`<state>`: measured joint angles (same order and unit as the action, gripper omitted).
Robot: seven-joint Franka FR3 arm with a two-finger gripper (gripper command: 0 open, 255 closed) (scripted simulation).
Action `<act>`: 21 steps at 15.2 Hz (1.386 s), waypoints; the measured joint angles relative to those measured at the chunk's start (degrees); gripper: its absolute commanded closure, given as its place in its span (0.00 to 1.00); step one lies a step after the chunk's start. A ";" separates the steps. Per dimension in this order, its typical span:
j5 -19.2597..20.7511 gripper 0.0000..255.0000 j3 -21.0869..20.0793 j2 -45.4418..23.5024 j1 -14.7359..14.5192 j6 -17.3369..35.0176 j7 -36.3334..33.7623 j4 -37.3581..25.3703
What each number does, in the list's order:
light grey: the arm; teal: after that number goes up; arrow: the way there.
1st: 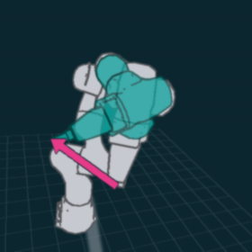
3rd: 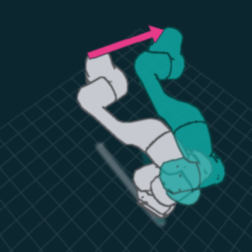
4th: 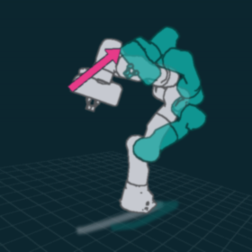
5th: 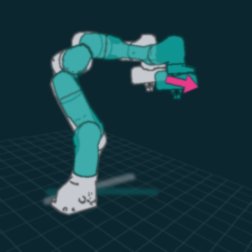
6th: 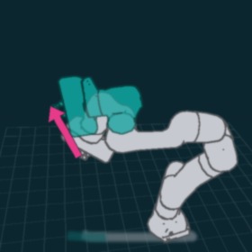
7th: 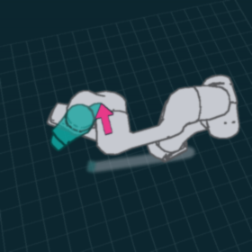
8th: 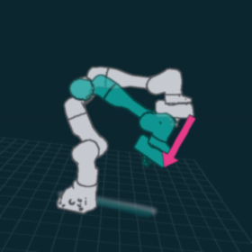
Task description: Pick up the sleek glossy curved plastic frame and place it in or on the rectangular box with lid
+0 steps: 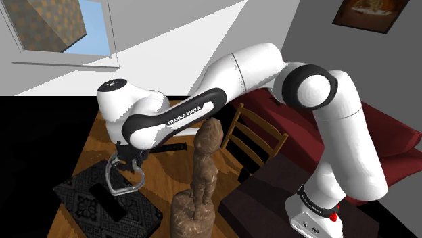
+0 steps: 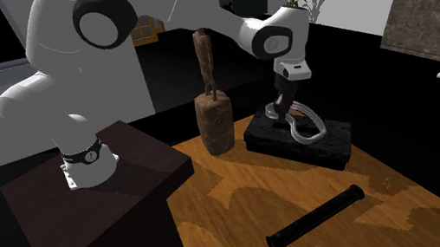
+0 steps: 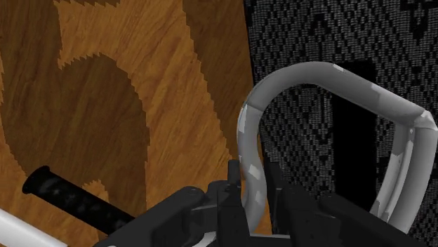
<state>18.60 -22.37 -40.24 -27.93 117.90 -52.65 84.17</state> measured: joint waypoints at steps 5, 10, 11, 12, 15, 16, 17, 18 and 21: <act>1.01 1.00 0.34 -8.05 -7.06 -6.05 -3.46 -14.01; 1.55 1.00 0.75 -12.47 -10.11 -7.70 -4.71 -20.10; 1.66 1.00 0.86 -13.03 -10.24 -7.28 -4.81 -20.24; 1.76 1.00 0.93 -13.35 -10.26 -6.78 -4.90 -20.04; 1.98 1.00 1.16 -14.52 -10.37 -5.61 -4.94 -20.37; 1.99 1.00 1.17 -14.51 -10.40 -4.99 -5.11 -20.27; 2.00 1.00 1.19 -14.58 -10.43 -4.54 -5.15 -20.39; 2.07 1.00 1.33 -14.75 -10.62 -4.40 -5.21 -20.99; 2.23 1.00 1.78 -14.77 -10.83 -3.00 -5.23 -21.22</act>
<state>20.83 -20.59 -55.01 -38.76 114.90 -57.88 62.95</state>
